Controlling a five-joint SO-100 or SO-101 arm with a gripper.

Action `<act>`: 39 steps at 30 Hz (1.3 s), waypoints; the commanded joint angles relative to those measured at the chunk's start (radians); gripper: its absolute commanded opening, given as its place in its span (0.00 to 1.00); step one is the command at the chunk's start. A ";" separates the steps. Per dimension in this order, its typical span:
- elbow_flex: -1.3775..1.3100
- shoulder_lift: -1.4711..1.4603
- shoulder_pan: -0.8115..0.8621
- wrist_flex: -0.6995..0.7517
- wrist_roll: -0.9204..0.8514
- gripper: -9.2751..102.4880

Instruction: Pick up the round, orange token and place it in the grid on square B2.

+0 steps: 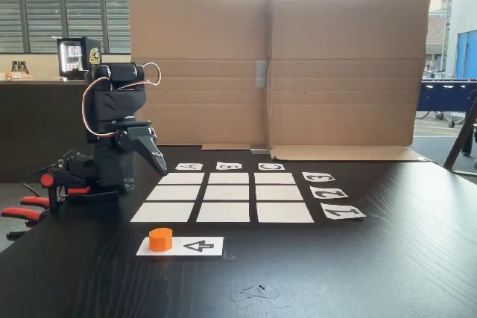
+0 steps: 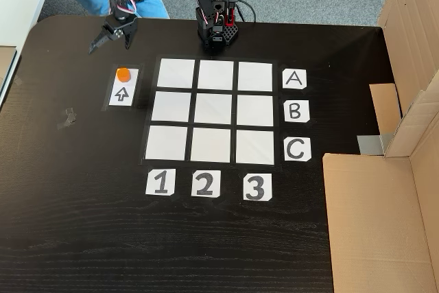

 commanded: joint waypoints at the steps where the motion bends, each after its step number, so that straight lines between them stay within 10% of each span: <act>1: -0.046 -0.009 -0.009 0.008 -0.009 0.73; 39: -0.288 -0.373 -0.097 -0.018 -0.112 0.72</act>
